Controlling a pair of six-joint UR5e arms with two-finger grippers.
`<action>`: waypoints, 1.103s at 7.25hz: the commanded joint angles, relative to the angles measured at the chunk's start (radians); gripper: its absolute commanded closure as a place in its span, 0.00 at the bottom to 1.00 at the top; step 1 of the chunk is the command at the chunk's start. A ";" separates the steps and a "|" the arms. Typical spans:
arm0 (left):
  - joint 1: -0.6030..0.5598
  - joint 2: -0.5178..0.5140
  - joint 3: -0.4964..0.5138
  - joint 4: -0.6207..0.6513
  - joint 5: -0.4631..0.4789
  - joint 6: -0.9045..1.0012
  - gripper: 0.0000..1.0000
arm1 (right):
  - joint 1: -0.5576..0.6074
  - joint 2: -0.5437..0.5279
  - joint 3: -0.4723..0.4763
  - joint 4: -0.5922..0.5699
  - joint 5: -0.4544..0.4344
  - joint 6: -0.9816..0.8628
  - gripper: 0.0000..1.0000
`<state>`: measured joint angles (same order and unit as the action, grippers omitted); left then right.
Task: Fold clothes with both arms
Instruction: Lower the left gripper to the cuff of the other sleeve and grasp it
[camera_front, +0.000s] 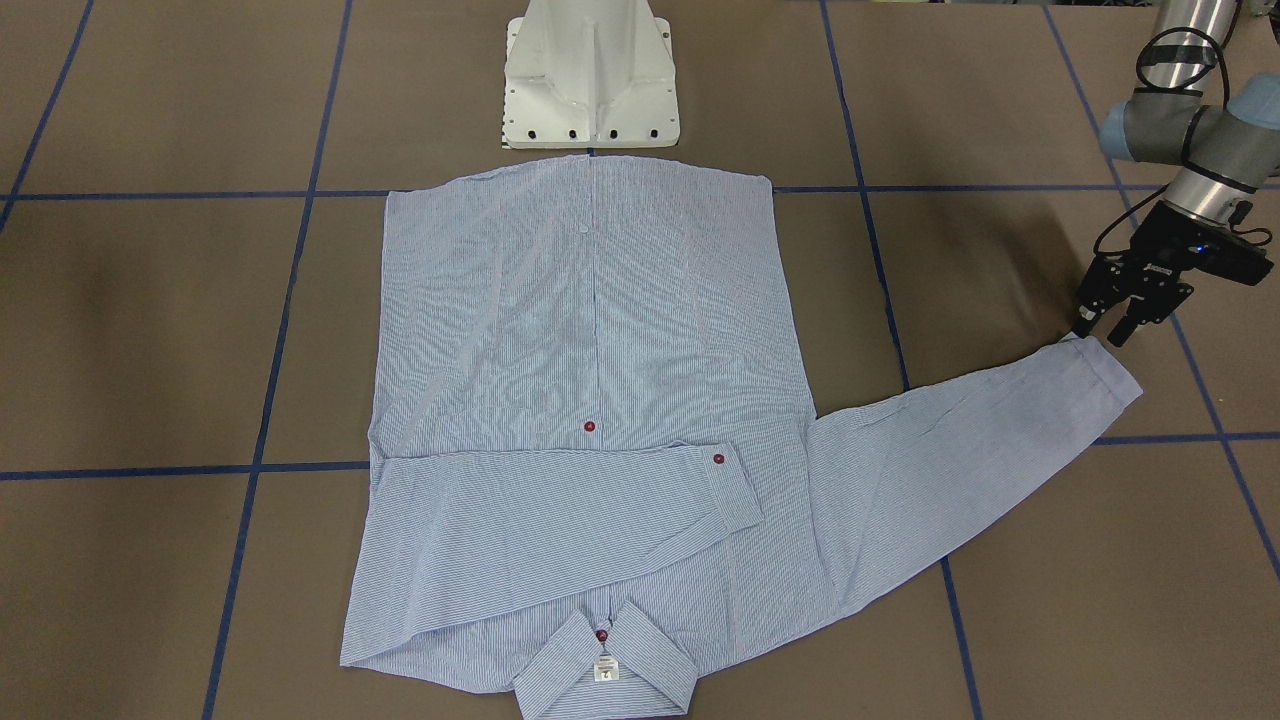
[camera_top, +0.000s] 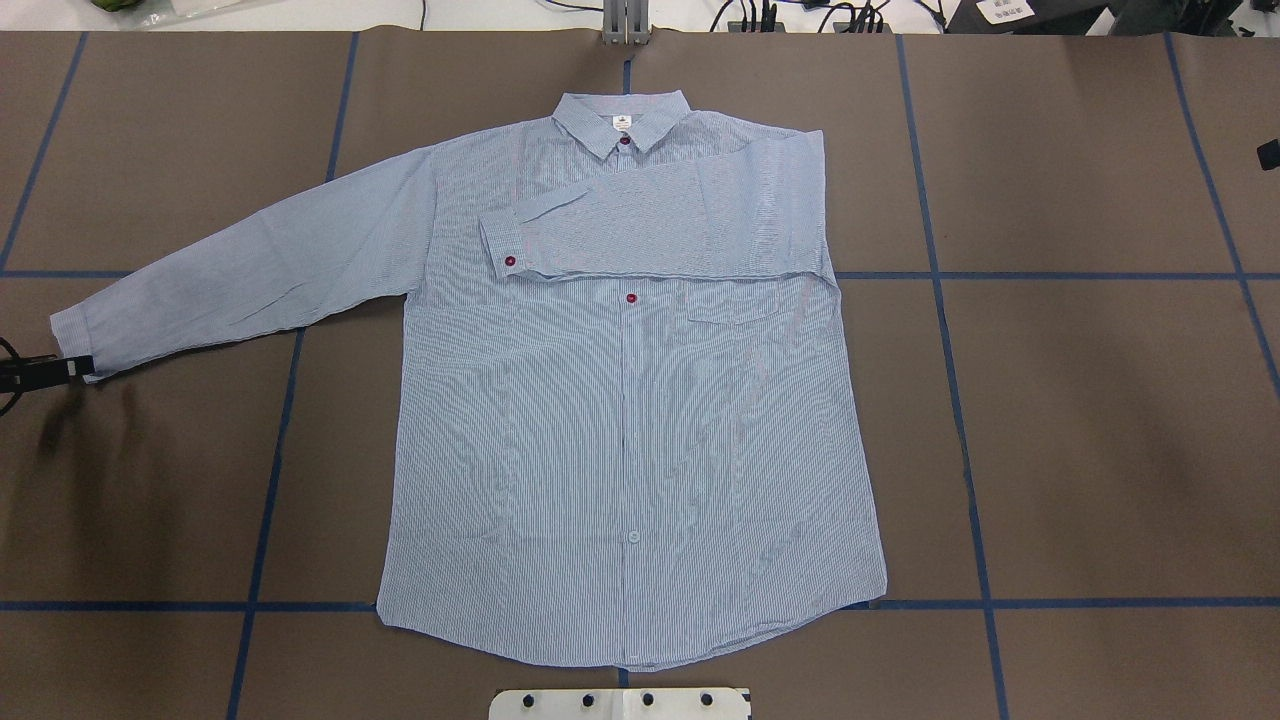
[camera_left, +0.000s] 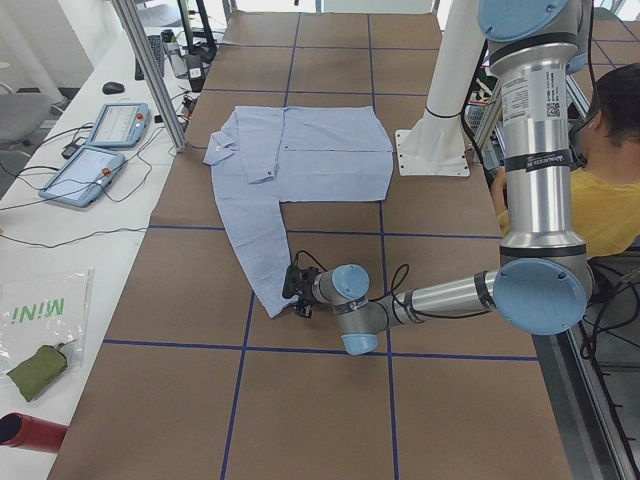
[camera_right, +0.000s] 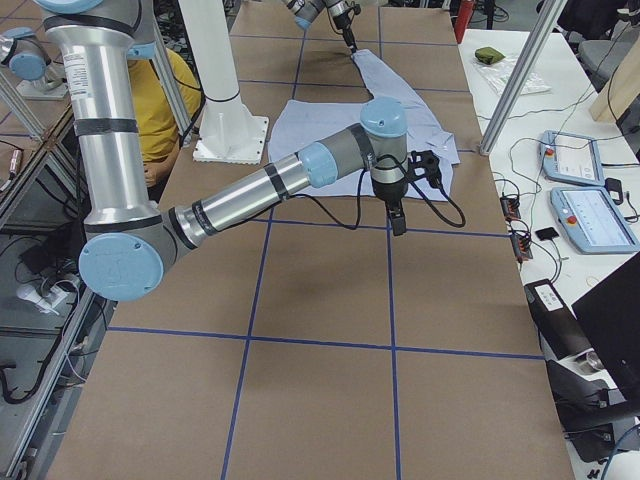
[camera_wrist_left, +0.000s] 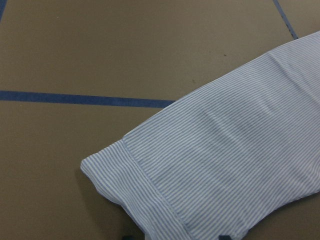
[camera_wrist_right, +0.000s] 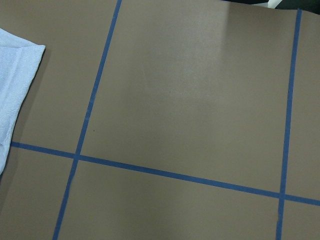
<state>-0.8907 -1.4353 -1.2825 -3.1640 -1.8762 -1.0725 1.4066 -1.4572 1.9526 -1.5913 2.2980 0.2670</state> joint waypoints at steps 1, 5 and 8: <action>0.007 -0.008 0.015 0.001 0.000 0.002 0.55 | 0.000 0.000 -0.001 -0.001 0.000 -0.003 0.00; 0.006 -0.010 0.018 -0.001 0.000 0.006 1.00 | 0.000 -0.002 0.000 0.001 0.000 0.003 0.00; 0.002 -0.005 -0.035 0.004 -0.024 0.029 1.00 | 0.000 -0.009 0.000 0.025 0.000 0.011 0.00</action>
<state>-0.8871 -1.4426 -1.2822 -3.1642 -1.8885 -1.0561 1.4066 -1.4635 1.9527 -1.5730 2.2979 0.2762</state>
